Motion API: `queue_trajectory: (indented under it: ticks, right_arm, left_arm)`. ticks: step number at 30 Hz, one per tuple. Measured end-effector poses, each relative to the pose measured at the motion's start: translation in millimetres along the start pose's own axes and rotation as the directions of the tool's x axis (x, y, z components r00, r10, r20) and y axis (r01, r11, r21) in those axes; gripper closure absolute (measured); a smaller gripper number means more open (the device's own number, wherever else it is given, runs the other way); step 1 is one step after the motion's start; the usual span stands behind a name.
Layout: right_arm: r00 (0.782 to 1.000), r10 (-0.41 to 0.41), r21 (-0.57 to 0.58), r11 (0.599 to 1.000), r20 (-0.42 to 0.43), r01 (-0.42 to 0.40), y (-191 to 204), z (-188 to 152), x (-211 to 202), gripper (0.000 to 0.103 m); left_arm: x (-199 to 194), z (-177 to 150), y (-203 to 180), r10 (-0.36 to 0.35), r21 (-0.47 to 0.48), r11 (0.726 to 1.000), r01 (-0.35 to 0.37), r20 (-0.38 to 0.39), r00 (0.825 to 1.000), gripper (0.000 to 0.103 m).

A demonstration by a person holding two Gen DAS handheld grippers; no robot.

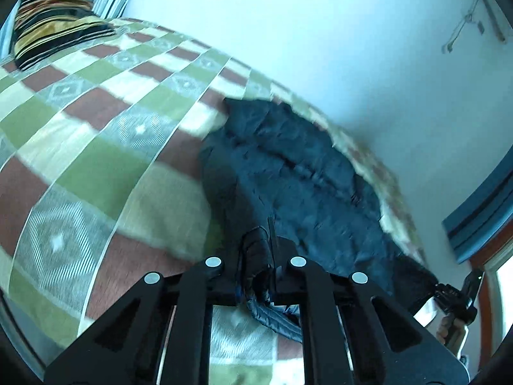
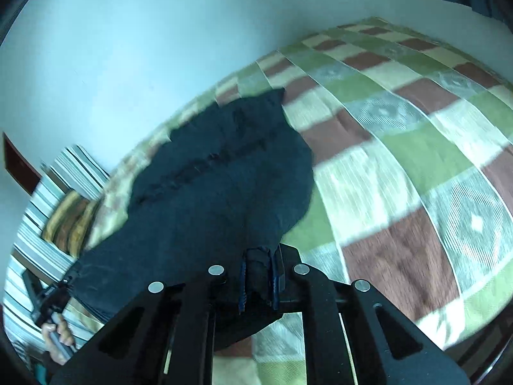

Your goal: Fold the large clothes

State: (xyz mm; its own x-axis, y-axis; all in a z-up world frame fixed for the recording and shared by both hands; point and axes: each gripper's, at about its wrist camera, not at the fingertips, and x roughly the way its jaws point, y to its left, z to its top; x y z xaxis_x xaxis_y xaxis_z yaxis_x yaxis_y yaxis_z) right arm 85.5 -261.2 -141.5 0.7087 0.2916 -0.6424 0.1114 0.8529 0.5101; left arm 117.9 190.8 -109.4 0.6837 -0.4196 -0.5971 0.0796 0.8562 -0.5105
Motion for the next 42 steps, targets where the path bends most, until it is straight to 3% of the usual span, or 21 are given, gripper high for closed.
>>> queue_trajectory:
  ticks: [8, 13, 17, 22, 27, 30, 32, 34, 37, 42]
  right_arm:
    - [0.998, 0.049, 0.045, 0.998, 0.029, -0.05, 16.6, 71.3, 57.5, 0.092]
    - [0.999, 0.02, 0.103, 0.995, -0.034, -0.016, 9.9, 93.8, 117.1, 0.092]
    - [0.993, -0.019, 0.117, 0.993, -0.116, 0.033, 4.8, 95.0, 165.8, 0.093]
    - [0.987, -0.028, 0.127, 0.991, -0.16, 0.049, -2.1, 89.6, 196.0, 0.092]
    - [0.987, -0.007, 0.113, 0.993, -0.162, 0.026, 4.3, 91.4, 189.4, 0.088]
    - [0.988, 0.011, 0.109, 0.994, -0.155, 0.006, 6.3, 93.5, 180.2, 0.079]
    - [0.991, 0.025, 0.115, 0.993, -0.134, -0.009, 7.4, 94.5, 171.2, 0.069]
    - [0.994, 0.028, 0.11, 0.994, -0.11, -0.016, 9.0, 93.6, 161.1, 0.061]
    - [0.996, 0.022, 0.076, 0.997, -0.09, -0.015, 11.5, 91.4, 149.2, 0.046]
    - [0.997, 0.025, 0.052, 0.998, -0.075, -0.021, 11.7, 91.5, 144.5, 0.045]
  left_arm:
    - [60.4, 76.9, -9.1, 0.011, -0.001, 1.0, -0.011, 0.023, 1.0, 0.093]
    - [124.6, 103.5, 3.5, 0.046, -0.05, 0.998, -0.048, -0.045, 0.998, 0.093]
    - [173.4, 106.7, 16.8, 0.089, -0.064, 0.993, -0.096, -0.115, 0.989, 0.093]
    - [218.7, 97.1, 36.6, 0.107, -0.073, 0.99, -0.123, -0.198, 0.974, 0.092]
    - [211.1, 100.2, 38.5, 0.06, -0.067, 0.995, -0.074, -0.186, 0.981, 0.088]
    - [195.0, 104.7, 39.4, 0.015, -0.08, 0.996, -0.029, -0.17, 0.985, 0.072]
    - [181.1, 107.9, 40.5, -0.008, -0.096, 0.995, -0.007, -0.147, 0.989, 0.052]
    - [164.0, 109.9, 42.5, -0.005, -0.102, 0.995, -0.006, -0.105, 0.995, 0.042]
    - [150.8, 114.1, 41.3, 0.009, -0.062, 0.998, -0.014, -0.076, 0.997, 0.04]
    - [144.4, 111.9, 47.7, 0.052, -0.009, 0.999, -0.052, -0.082, 0.995, 0.039]
